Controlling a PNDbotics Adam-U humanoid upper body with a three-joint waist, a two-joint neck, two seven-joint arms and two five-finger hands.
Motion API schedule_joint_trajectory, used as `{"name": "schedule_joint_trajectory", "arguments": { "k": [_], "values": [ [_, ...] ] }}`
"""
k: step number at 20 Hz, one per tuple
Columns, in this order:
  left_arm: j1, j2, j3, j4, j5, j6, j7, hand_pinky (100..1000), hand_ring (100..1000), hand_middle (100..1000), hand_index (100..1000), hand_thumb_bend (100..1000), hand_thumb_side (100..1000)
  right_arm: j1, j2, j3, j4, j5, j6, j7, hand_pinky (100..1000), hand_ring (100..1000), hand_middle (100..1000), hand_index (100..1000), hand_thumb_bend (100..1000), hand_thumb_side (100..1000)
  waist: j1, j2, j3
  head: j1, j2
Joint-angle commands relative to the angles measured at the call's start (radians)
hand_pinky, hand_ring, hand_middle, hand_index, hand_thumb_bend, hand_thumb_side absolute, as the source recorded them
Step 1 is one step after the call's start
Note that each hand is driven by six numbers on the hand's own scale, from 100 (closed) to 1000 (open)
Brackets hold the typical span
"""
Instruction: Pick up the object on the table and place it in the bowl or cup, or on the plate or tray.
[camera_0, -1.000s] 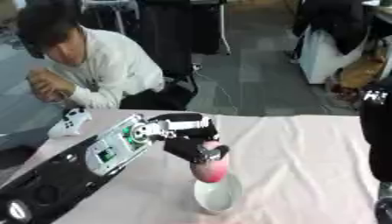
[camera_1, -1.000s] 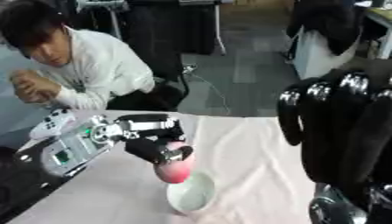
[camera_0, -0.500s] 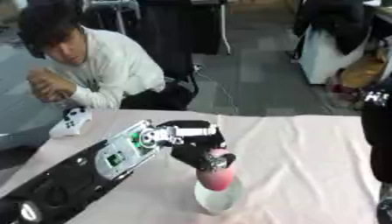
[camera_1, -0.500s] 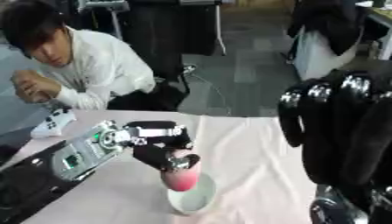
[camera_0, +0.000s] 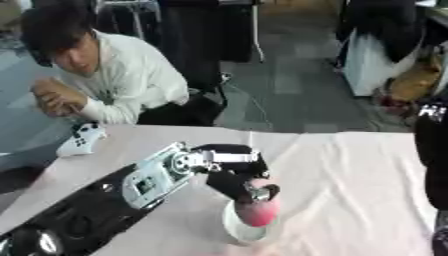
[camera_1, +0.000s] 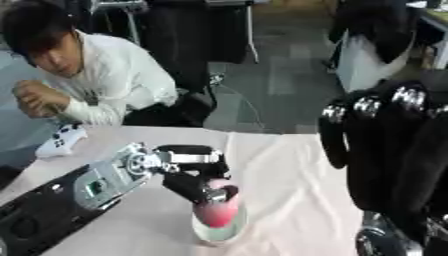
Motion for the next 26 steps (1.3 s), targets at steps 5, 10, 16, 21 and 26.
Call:
{"name": "schedule_joint_trajectory", "arguments": {
  "k": [5, 10, 16, 21, 26],
  "values": [
    [0.002, 0.029, -0.001, 0.033, -0.137, -0.084, -0.016, 100, 100, 113, 381, 100, 545, -0.011, 0.006, 0.000, -0.011, 0.002, 0.000, 0.001, 100, 100, 100, 256, 701, 661, 0.001, -0.015, 0.000, 0.010, -0.002],
    [0.009, 0.023, -0.004, 0.086, -0.240, -0.151, -0.010, 100, 100, 118, 379, 100, 542, -0.012, 0.005, 0.000, -0.011, 0.003, 0.000, 0.002, 100, 100, 100, 256, 703, 661, 0.000, -0.014, -0.001, 0.012, -0.001],
    [-0.005, -0.005, -0.001, 0.167, -0.336, -0.226, 0.018, 100, 100, 128, 382, 100, 539, -0.013, 0.007, 0.000, -0.011, 0.003, -0.001, 0.003, 100, 100, 100, 256, 704, 662, -0.001, -0.012, -0.003, 0.016, -0.001],
    [-0.018, -0.040, 0.008, 0.250, -0.405, -0.275, 0.037, 100, 100, 138, 394, 100, 537, -0.013, 0.010, 0.000, -0.011, 0.004, -0.001, 0.004, 100, 100, 100, 256, 711, 666, -0.001, -0.011, -0.005, 0.019, -0.001],
    [-0.025, -0.070, 0.029, 0.309, -0.461, -0.312, 0.080, 100, 100, 155, 407, 100, 537, -0.014, 0.012, 0.000, -0.011, 0.004, -0.001, 0.004, 100, 100, 100, 257, 716, 670, -0.002, -0.011, -0.007, 0.020, -0.002]
  ]
}}
